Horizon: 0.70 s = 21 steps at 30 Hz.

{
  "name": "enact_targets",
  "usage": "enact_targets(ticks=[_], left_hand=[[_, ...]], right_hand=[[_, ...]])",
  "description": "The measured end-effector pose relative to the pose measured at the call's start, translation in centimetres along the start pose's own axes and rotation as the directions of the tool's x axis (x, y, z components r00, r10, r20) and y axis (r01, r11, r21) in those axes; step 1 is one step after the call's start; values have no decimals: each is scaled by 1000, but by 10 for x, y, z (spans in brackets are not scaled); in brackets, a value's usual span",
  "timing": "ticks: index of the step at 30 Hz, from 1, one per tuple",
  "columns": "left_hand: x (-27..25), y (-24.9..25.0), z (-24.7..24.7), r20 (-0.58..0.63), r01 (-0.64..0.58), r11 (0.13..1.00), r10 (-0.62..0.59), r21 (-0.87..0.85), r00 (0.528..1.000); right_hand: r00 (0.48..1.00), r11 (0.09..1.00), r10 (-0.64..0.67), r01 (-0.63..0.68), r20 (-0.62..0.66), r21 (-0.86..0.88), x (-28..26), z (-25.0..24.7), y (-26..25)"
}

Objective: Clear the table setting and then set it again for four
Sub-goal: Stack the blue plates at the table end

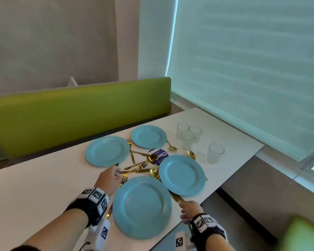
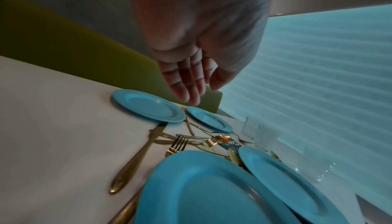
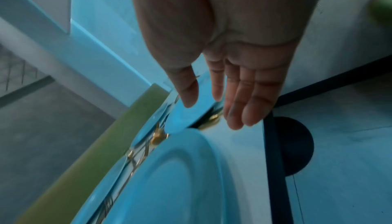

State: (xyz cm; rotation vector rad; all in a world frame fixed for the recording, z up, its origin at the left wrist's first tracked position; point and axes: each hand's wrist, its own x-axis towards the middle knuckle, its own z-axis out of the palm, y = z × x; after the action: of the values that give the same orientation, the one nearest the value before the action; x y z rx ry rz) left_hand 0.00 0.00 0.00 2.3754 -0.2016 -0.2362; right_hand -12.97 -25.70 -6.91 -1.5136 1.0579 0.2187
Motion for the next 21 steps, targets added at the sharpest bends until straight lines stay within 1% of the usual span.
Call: enact_targets(ticks=[3, 4, 6, 10, 11, 14, 17, 19, 21], left_hand=[[-1, -10, 0, 6, 55, 998, -55, 7, 998], [-4, -12, -2, 3, 70, 997, -70, 11, 998], [-6, -15, 0, 3, 79, 997, -79, 4, 997], [-8, -17, -5, 25, 96, 995, -96, -16, 995], [-8, -18, -6, 33, 97, 995, -96, -25, 995], [-6, -20, -12, 46, 119, 991, -117, -54, 992], [1, -21, -15, 59, 132, 988, -128, -81, 990], [7, -22, -15, 82, 136, 986, -128, -98, 988], [12, -22, -14, 119, 145, 984, -132, -107, 984]], right_hand=[[998, 994, 20, -14, 51, -112, 7, 22, 6], [995, 991, 37, -25, 90, -131, 6, 29, 8], [995, 990, 41, -27, 93, -139, 10, 39, 14], [996, 985, -5, 19, 84, -174, 30, 48, 23], [997, 984, -9, 22, 76, -178, 27, 49, 21], [996, 993, -19, 29, 90, -115, 0, 57, 4], [995, 998, -25, 30, 92, -52, -2, 58, -6], [997, 998, -52, 54, 64, -32, -1, 55, -14], [998, 998, -70, 70, 8, -10, -3, 51, -25]])
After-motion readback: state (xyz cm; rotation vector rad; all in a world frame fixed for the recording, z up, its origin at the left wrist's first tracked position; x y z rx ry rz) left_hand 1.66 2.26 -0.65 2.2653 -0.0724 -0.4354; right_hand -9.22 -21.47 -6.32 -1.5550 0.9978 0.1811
